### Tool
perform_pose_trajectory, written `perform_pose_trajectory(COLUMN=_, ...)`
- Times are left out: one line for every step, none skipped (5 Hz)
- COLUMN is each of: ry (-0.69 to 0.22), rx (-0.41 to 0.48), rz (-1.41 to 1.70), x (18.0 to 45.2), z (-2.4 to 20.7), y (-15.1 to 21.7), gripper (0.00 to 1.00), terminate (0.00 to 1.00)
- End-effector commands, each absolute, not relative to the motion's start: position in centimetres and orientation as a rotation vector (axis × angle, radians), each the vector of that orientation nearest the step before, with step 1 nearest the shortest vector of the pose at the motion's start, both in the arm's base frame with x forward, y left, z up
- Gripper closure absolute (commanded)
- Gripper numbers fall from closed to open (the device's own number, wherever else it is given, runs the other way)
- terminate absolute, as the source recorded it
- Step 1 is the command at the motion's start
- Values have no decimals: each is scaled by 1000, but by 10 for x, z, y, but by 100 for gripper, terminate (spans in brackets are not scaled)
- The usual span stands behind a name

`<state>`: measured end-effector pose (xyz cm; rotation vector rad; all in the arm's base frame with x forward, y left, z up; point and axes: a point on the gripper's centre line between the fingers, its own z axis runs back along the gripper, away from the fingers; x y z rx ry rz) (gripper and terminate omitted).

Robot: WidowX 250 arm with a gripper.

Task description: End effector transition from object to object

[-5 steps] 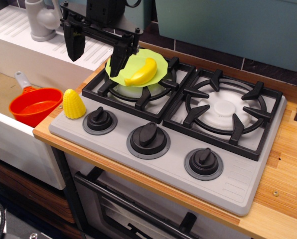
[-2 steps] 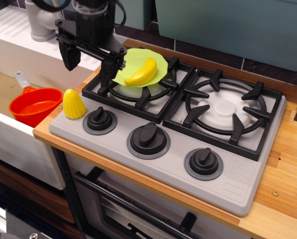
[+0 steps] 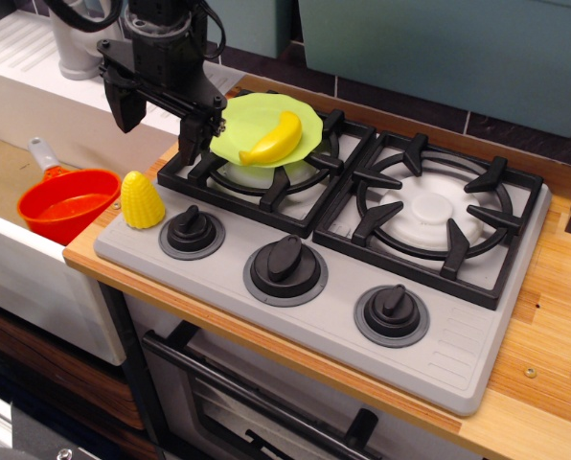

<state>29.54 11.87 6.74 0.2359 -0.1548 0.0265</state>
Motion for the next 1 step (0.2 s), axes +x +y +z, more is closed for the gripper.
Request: perform_pose_trajectory(ry=-163, rx=253, rz=41, x=284, z=57, y=131, gripper=0, terminate=100)
